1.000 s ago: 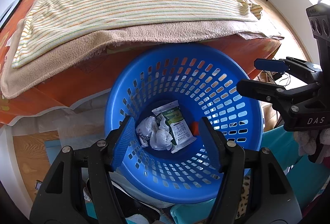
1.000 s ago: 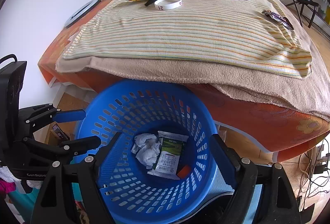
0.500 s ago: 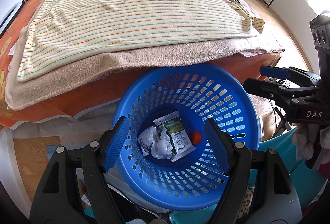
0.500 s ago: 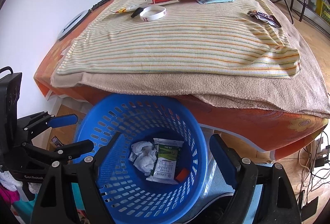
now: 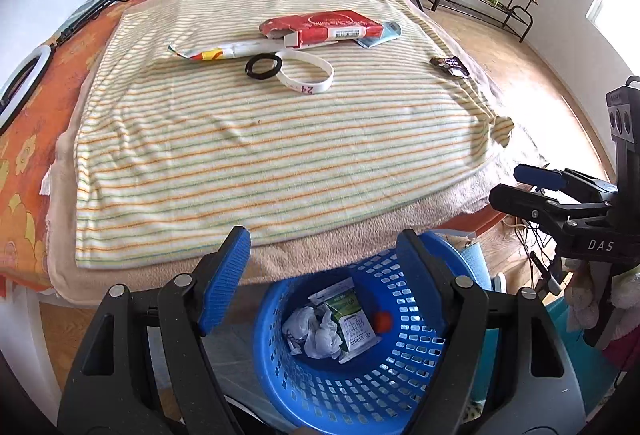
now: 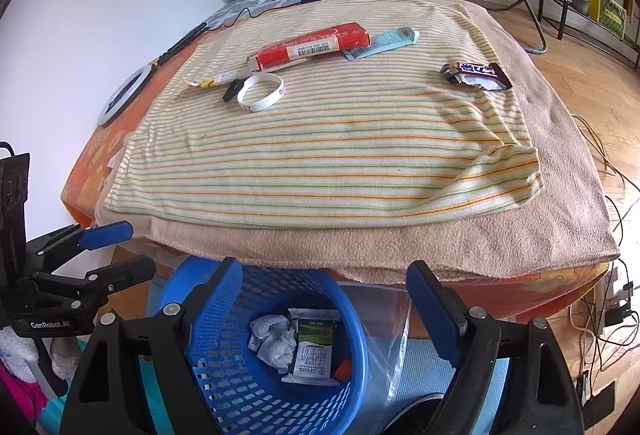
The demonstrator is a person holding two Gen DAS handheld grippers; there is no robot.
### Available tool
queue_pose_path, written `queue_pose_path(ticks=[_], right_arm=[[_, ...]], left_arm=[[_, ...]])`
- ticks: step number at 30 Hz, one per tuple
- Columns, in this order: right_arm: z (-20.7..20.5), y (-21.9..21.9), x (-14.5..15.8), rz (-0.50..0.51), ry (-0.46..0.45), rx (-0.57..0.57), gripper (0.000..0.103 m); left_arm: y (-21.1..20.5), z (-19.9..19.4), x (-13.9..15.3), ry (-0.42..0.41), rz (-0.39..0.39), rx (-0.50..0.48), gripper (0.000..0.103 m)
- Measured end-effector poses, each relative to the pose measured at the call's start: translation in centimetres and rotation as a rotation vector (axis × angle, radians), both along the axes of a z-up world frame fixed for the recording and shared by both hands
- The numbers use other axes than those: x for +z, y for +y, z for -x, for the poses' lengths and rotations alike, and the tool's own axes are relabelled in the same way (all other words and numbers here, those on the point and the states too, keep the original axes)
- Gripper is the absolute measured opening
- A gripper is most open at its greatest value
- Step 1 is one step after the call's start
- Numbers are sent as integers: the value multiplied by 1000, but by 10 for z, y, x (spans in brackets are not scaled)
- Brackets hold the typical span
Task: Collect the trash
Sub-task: 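Move both tools back over the bed toward the red box and chocolate bar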
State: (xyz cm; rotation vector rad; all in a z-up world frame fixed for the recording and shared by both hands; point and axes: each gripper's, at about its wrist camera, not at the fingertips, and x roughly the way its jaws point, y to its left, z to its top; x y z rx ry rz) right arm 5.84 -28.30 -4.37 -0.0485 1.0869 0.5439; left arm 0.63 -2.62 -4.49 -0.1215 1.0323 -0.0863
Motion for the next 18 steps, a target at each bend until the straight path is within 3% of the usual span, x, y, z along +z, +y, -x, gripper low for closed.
queue_pose_path(ticks=[12,18], right_arm=[[-55,5,42,-5,-93,-4,86],[-93,-4,51,-32,-87,-65,86]], left_arm=[[19,-57,29,-62,-42,25,78],[9,-96,44,-103,-123,-44,78]])
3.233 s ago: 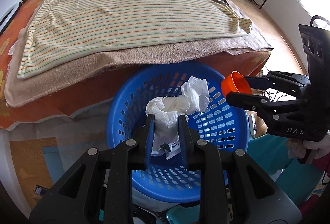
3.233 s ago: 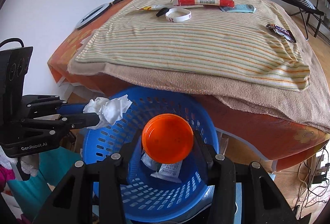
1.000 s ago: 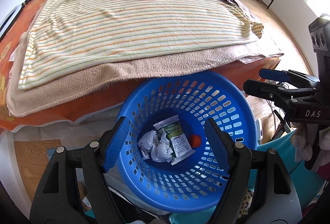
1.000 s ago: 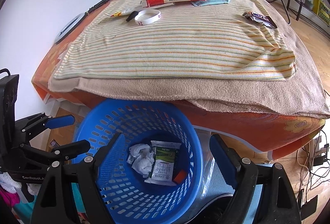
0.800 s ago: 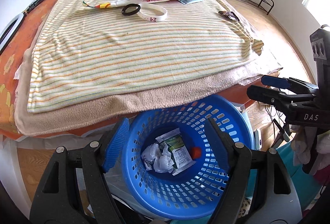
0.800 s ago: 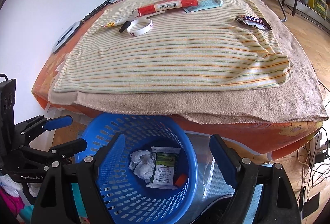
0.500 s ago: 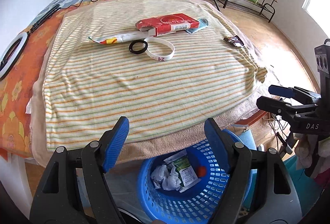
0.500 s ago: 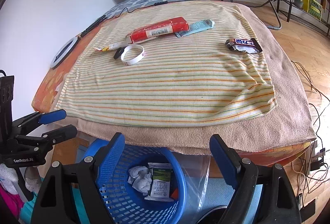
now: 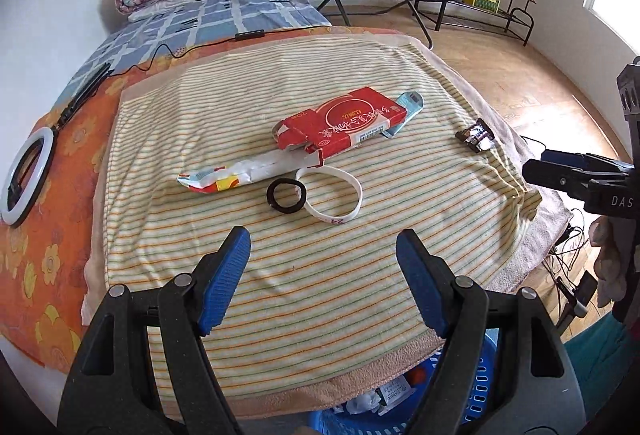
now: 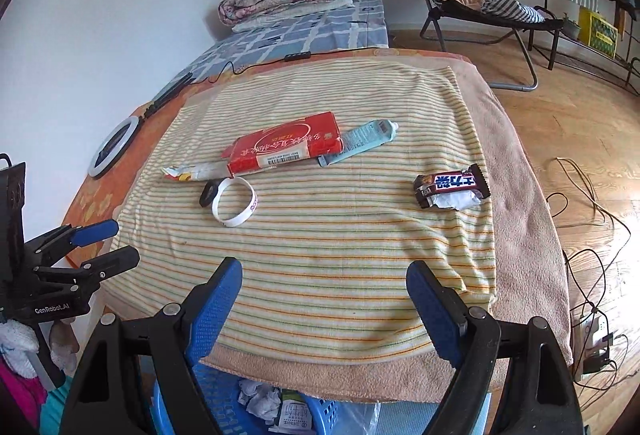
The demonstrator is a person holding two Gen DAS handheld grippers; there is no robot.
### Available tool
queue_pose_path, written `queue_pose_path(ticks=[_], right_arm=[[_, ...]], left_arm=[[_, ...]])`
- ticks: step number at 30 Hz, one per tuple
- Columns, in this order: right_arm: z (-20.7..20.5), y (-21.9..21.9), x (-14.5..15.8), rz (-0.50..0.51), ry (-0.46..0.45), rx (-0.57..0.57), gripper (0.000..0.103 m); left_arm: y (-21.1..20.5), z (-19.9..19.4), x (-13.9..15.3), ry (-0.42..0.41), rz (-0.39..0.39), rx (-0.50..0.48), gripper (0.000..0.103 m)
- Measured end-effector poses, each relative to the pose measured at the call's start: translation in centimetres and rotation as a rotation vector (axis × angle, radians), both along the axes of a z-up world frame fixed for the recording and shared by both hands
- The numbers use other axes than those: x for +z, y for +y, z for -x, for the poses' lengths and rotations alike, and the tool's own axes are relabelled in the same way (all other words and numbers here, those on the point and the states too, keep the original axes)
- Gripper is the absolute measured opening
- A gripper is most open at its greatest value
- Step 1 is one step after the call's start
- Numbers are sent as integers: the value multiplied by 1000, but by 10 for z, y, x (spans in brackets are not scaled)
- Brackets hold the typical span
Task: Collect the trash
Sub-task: 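Move both tools back over the bed toward the red box and chocolate bar, then grasp the red box with the left tool while the right tool grasps the chocolate bar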
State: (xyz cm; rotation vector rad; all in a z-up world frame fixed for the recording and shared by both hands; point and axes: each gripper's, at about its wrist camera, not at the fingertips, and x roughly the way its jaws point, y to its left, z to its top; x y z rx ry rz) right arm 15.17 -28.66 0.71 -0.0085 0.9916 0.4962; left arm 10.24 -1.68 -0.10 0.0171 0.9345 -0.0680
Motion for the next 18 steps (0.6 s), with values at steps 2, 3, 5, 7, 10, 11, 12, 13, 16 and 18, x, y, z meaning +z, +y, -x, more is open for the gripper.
queue_pose_path(ticks=[2,3,5,7,10,11,12,13,16,18], right_arm=[[-14,-9,-2,-6,11,-30,86],[-21,-13,-4,-2,14,-45,86],[-36,-23,-8,9,24,-70,86],[-51,-34,-13,11,45,-100,86],[-74,-50,-22,-9,91,-151,86],[-81,-54,-25,-22,108,-169,86],[-89,-59,-28,-43,129,-184,86],[-96,-64,-32,-72,157,-199,86],[-113,-73,-46,-146,232,-238,86],[-122,-74,-57,-166,272,-258,85]], left_arm=[[-8,-15,1,-5,-35,-33,78],[-12,-24,1,-2,-50,-52,78],[-21,-41,-2,7,-78,-89,78],[-31,-59,-8,20,-109,-113,78],[-43,-85,-19,37,-168,-147,78],[-47,-93,-23,44,-194,-158,78],[-50,-99,-27,51,-218,-168,78],[-52,-106,-32,60,-236,-178,78],[-58,-123,-46,103,-273,-210,78],[-62,-130,-55,122,-304,-231,78]])
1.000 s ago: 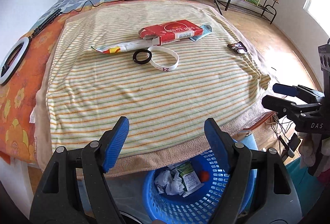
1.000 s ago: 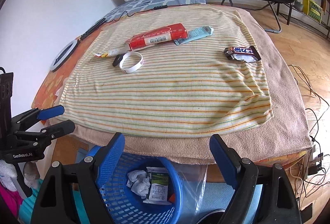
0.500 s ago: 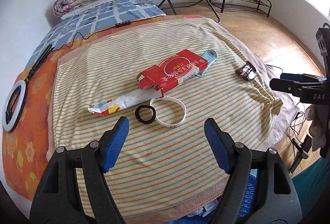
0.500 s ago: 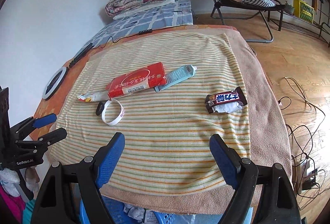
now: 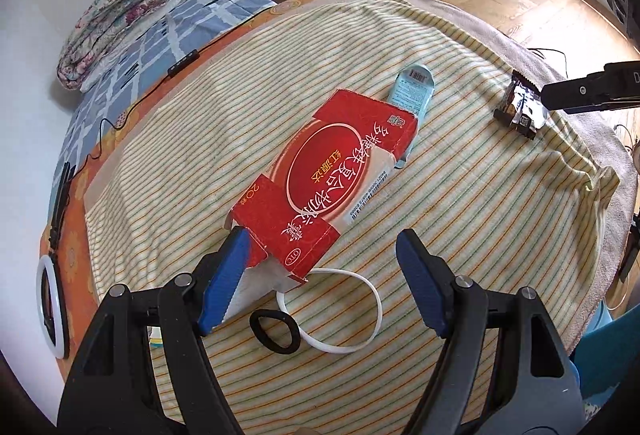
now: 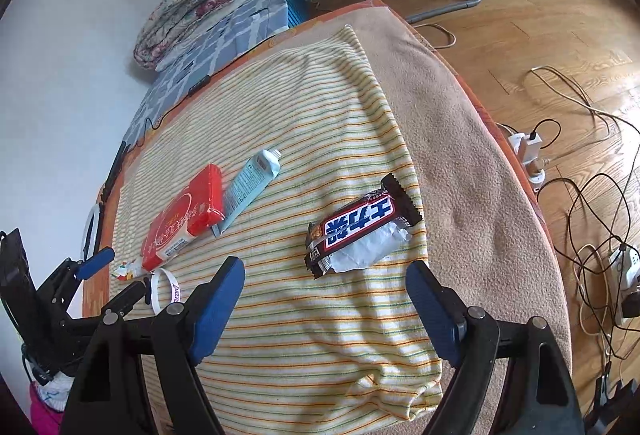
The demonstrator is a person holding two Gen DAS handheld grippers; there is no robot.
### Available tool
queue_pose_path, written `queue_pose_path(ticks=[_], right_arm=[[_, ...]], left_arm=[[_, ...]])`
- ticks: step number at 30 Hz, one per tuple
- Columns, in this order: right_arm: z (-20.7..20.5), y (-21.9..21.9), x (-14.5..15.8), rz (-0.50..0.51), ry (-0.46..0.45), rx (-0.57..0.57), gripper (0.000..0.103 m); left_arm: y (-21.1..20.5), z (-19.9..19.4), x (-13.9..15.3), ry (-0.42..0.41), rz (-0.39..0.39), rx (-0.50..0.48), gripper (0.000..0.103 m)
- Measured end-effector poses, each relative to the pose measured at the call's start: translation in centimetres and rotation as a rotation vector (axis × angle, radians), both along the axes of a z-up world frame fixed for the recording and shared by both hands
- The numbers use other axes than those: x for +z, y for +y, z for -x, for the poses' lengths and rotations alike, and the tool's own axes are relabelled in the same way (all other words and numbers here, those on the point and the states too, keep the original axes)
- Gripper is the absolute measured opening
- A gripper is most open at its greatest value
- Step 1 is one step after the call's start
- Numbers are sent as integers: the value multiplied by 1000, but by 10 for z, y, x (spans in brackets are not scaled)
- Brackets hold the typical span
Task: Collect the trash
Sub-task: 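Grasp the red box with the left tool while the right tool grasps the chocolate bar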
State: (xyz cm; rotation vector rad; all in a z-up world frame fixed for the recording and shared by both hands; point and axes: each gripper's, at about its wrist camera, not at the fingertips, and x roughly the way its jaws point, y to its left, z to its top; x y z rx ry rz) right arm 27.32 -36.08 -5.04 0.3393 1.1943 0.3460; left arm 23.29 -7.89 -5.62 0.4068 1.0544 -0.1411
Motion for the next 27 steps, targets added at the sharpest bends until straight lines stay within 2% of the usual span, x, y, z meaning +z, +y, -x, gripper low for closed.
queue_pose_path(ticks=[5,9,11,13,18,23,27], right_arm=[[-20,0,-27,-50,99,-47,80],[-34,3,-34,-19,92,-69,80],[-38,6,-35,-12,86,-70,80],[-41,11,-35,3,79,-62,80],[-44,20,-34,40,57,-35,80],[-44,26,-33,65,43,-24,80],[-45,30,-33,79,35,-19,77]], left_arm=[[-2,-18,-20,45,-74,4,78],[-1,-29,-25,46,-98,0,77],[1,-34,-23,45,-79,3,70],[4,-37,-19,53,-47,-4,56],[9,-45,-1,24,-18,-7,48],[21,-60,14,-16,3,22,48],[28,-76,9,-15,14,60,48]])
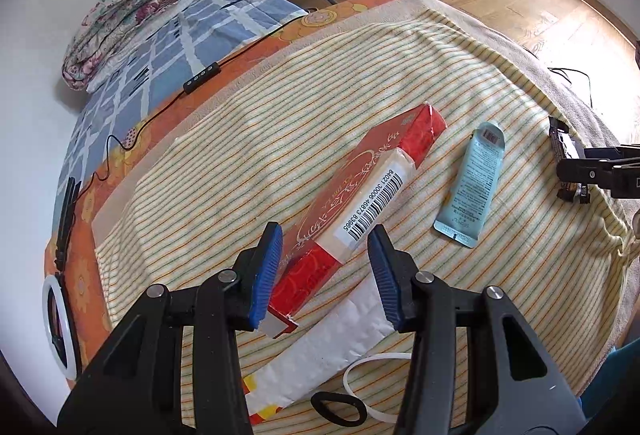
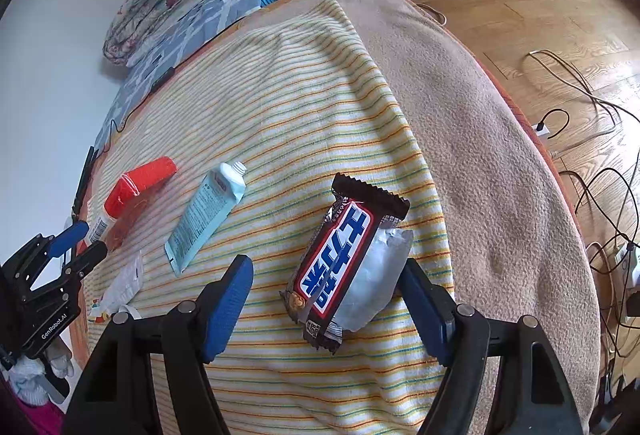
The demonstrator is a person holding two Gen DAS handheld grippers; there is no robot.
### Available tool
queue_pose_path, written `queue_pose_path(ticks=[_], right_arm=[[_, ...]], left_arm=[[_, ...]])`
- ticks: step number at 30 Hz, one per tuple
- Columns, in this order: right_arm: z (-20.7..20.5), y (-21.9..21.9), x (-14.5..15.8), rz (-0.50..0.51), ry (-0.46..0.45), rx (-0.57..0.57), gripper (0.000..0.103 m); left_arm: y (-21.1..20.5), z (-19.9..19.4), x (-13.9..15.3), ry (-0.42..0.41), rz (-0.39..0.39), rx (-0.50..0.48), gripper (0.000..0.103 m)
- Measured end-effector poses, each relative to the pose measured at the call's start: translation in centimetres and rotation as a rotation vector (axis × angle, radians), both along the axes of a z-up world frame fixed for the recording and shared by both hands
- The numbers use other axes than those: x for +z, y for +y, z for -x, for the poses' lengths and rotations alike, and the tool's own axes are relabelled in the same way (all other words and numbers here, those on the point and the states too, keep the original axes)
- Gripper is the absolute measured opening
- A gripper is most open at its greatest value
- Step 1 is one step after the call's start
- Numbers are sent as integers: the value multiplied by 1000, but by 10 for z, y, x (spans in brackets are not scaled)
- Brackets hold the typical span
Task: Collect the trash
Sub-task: 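Grasp the red box with the left tool while the right tool grasps the chocolate bar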
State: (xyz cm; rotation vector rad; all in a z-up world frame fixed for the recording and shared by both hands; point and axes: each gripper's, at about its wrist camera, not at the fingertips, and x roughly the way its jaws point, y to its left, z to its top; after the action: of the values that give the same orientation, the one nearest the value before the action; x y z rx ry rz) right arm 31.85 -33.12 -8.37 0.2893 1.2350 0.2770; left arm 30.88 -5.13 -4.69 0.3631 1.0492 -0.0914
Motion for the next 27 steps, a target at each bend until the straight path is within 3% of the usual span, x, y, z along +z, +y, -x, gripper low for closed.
queue_pose_path(ticks=[2,4,8,14,19,27], right_arm=[[1,1,-1,10,-4,4,76],[1,4,-2,27,-9,12,76],[3,10,-1,84,-31,36,70],[9,10,-1,152,-83,54,47],[10,4,2,128,-100,50,22],[16,1,21,119,-163,49,15]], left_arm=[[1,-7,-7,10,14,8,47],[0,-10,-13,7,26,19,40],[0,-13,-13,-28,55,35,33],[12,-12,-3,-83,60,92,23],[27,-7,8,-110,109,134,15],[31,7,29,-151,140,134,15]])
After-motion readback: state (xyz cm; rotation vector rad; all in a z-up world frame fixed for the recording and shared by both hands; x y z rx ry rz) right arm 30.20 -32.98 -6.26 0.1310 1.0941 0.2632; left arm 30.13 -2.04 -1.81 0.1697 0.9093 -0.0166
